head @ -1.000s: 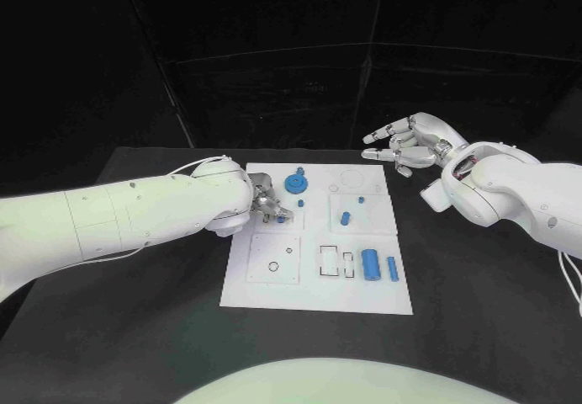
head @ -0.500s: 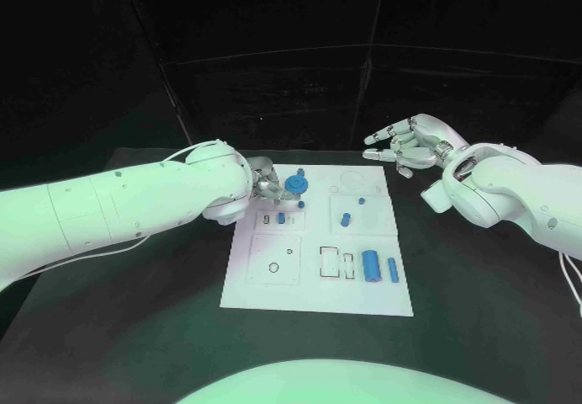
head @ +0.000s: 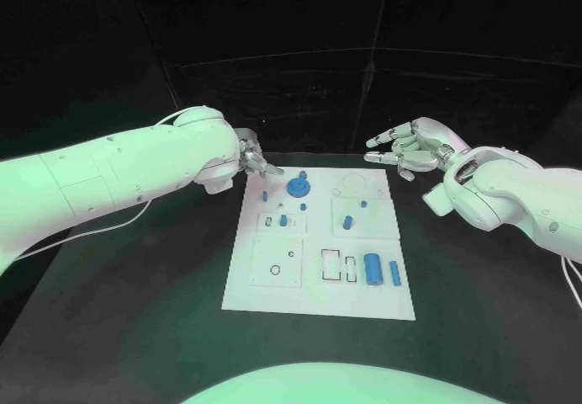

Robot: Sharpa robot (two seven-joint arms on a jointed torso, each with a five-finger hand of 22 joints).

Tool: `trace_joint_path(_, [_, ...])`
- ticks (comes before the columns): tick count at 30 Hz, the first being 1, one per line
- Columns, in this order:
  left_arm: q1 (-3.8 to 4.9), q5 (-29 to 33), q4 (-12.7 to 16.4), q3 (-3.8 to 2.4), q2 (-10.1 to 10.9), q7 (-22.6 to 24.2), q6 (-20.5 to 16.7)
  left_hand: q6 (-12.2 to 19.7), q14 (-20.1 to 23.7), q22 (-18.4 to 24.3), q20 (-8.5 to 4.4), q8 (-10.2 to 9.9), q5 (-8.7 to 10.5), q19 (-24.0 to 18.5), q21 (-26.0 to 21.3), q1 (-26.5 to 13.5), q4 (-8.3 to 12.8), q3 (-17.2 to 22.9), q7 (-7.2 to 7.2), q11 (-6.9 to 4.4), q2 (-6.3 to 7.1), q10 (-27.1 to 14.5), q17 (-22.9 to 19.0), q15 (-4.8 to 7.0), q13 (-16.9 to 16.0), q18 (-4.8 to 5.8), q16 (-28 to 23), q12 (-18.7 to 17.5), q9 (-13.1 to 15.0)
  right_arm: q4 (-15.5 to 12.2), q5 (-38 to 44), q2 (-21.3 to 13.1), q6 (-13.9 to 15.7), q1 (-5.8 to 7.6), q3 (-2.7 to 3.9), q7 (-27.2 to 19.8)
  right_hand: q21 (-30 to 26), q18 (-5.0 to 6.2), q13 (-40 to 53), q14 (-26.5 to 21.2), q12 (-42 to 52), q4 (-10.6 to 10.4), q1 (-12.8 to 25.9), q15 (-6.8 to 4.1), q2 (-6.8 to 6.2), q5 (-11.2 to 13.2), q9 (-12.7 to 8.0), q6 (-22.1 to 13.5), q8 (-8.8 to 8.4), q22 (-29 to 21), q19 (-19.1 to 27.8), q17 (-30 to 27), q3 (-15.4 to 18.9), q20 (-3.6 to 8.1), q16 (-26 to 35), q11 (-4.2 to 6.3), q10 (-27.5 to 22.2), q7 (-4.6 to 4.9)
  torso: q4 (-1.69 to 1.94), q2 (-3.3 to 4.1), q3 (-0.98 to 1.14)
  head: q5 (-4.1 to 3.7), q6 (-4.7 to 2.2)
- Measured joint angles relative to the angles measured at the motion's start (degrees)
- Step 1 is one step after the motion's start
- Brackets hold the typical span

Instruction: Assemble the parts on the task board

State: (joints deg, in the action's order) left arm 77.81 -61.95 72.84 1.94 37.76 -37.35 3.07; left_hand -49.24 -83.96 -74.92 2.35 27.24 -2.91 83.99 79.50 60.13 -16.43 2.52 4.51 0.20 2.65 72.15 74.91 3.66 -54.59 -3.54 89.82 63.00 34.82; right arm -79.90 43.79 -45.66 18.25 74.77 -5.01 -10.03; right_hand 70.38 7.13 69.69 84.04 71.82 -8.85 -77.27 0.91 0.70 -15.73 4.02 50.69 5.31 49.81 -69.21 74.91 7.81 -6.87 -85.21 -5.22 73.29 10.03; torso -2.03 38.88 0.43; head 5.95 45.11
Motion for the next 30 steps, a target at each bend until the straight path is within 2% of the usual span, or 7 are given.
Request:
trace_joint_path(3, [0.31,0.18,-3.4,0.03,-1.46,0.15,1.59,-0.42,0.0,0.0,0.12,-0.81,0.0,-0.12,0.0,1.18,0.08,-1.04,0.42,0.2,-0.15,-0.2,0.0,0.0,0.15,0.0,0.0,0.0,-1.36,0.02,0.0,0.06,0.0,0.0,0.0,0.01,0.0,0.0,0.0,0.0,0.0,0.0,0.0,0.0,0.0,0.0,0.0,0.0,0.0,0.0,0.0,0.0,0.0,0.0,0.0,0.0,0.0,0.0,-0.07,0.03,0.0,0.1,-0.08])
trace_joint_path(5, [0.43,0.25,-4.95,0.39,-2.26,0.22,2.61,-0.42,0.0,0.0,0.12,-1.01,0.0,-0.12,0.0,1.69,0.01,-1.4,0.42,0.2,-0.42,-0.2,0.0,0.0,0.33,0.0,0.0,0.0,-1.96,0.02,0.0,0.09,-0.01,0.0,0.0,0.01,0.0,0.01,0.0,0.0,0.0,0.0,0.0,0.0,0.0,0.0,0.0,0.0,0.0,0.0,0.0,0.0,0.0,0.0,0.0,0.0,0.0,0.0,-0.09,0.04,0.0,0.12,-0.08])
trace_joint_path(11, [0.48,0.42,-9.15,2.53,-4.49,0.37,6.07,-0.64,-0.21,0.0,0.12,-1.32,0.0,-0.12,-0.23,1.98,-0.07,-2.14,0.64,0.41,-0.7,-0.41,0.0,-0.2,0.55,0.0,0.0,0.0,-2.77,0.03,0.0,0.23,-0.02,0.0,0.0,0.03,0.0,0.0,0.0,0.0,0.0,0.0,0.0,0.0,0.0,0.0,0.0,0.0,0.0,0.01,0.0,0.0,0.0,0.0,0.0,0.0,0.0,0.0,-0.11,0.08,-0.05,0.13,0.13])
trace_joint_path(16, [0.43,0.42,-11.5,3.65,-5.71,0.43,8.1,-0.64,-0.2,0.0,0.42,-1.54,0.01,-0.21,-0.23,2.28,0.0,-2.35,0.64,0.41,-1.01,-0.41,0.0,-0.2,0.6,0.0,0.0,0.0,-3.13,0.07,0.0,0.4,-0.04,0.0,0.0,0.03,0.0,0.0,0.01,0.0,0.0,0.0,0.0,0.0,0.0,0.0,0.0,0.0,0.0,0.01,0.0,-0.01,0.0,0.0,0.0,0.0,0.0,0.0,-0.07,0.08,-0.07,0.25,0.24])
trace_joint_path(22, [0.15,0.42,-13.22,4.25,-6.74,0.85,9.55,-1.2,-0.01,0.0,0.52,-1.53,0.01,-0.11,-0.23,2.59,-0.03,-2.98,0.52,0.41,-1.32,-0.41,0.0,-0.4,0.52,0.0,0.0,0.0,-3.65,0.14,0.0,0.59,-0.07,0.0,0.0,0.03,0.0,0.0,0.01,0.0,0.0,0.0,0.0,0.0,0.0,0.0,0.0,0.0,0.0,0.01,0.0,-0.01,0.0,0.0,0.0,0.0,0.0,0.0,-0.06,0.04,-0.09,0.25,0.35])
trace_joint_path(30, [-0.04,0.41,-13.63,4.62,-7.42,1.84,9.85,-1.97,-0.01,0.0,0.51,-1.53,0.02,-0.11,-0.23,2.89,-0.16,-3.61,0.5,0.41,-1.62,-0.41,0.0,-0.4,0.15,0.0,0.0,0.0,-4.04,0.27,0.0,0.82,-0.08,0.0,0.0,0.02,0.0,0.0,0.01,0.0,0.0,0.0,0.0,0.0,0.0,-0.25,0.0,0.0,0.0,0.01,0.0,-0.01,0.0,0.0,0.0,0.0,0.0,0.0,-0.01,0.01,-0.08,0.26,0.41])
